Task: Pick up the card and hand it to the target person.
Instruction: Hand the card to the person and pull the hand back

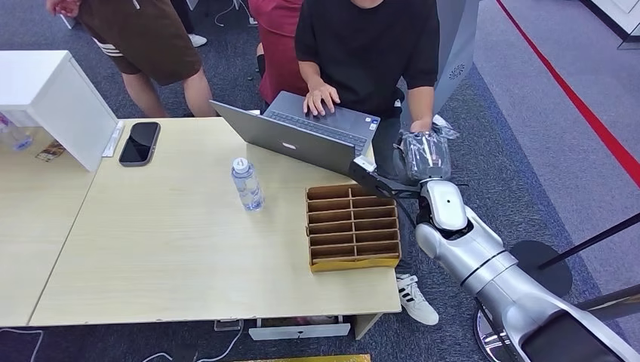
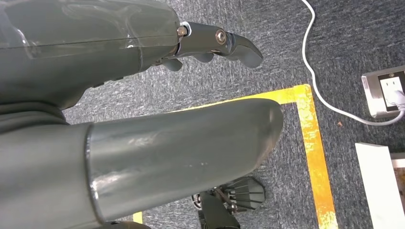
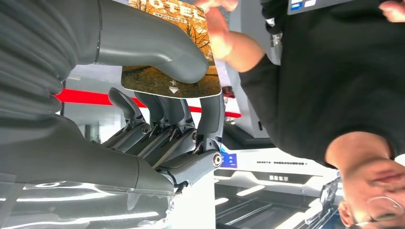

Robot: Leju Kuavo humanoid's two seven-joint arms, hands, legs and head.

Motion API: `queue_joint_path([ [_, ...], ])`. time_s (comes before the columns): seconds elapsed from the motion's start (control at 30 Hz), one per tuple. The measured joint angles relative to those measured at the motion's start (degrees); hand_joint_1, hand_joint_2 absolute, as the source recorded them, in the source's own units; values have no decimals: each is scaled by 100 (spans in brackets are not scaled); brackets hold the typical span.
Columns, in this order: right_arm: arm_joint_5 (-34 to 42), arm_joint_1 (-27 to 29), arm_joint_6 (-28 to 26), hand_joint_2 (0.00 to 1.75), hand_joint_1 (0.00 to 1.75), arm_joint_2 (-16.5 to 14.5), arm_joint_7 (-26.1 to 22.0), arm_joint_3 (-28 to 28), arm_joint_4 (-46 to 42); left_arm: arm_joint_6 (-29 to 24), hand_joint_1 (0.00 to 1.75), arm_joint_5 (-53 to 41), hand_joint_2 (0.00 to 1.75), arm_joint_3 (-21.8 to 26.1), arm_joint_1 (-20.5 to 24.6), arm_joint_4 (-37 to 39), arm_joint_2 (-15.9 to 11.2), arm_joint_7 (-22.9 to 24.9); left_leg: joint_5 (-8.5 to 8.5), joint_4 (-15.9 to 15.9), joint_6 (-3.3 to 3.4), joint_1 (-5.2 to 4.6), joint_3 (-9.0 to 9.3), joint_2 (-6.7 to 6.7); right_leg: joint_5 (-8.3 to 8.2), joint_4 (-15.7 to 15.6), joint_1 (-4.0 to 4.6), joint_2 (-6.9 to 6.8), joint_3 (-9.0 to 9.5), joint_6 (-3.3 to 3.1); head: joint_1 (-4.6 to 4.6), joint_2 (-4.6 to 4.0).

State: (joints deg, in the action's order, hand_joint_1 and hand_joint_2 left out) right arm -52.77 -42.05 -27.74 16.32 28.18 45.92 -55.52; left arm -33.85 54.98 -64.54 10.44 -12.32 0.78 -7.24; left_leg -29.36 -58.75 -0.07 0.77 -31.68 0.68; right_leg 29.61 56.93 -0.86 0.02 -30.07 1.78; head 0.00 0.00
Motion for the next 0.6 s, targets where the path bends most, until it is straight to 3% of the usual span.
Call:
queue_joint_path([
  [0.6,-29,80,-13,175,137,-21,-31,18,58,3,0,-23,0,-30,6,-2,-5,23,4,8,0,-1,7,-8,-5,-7,0,5,4,-5,0,0],
])
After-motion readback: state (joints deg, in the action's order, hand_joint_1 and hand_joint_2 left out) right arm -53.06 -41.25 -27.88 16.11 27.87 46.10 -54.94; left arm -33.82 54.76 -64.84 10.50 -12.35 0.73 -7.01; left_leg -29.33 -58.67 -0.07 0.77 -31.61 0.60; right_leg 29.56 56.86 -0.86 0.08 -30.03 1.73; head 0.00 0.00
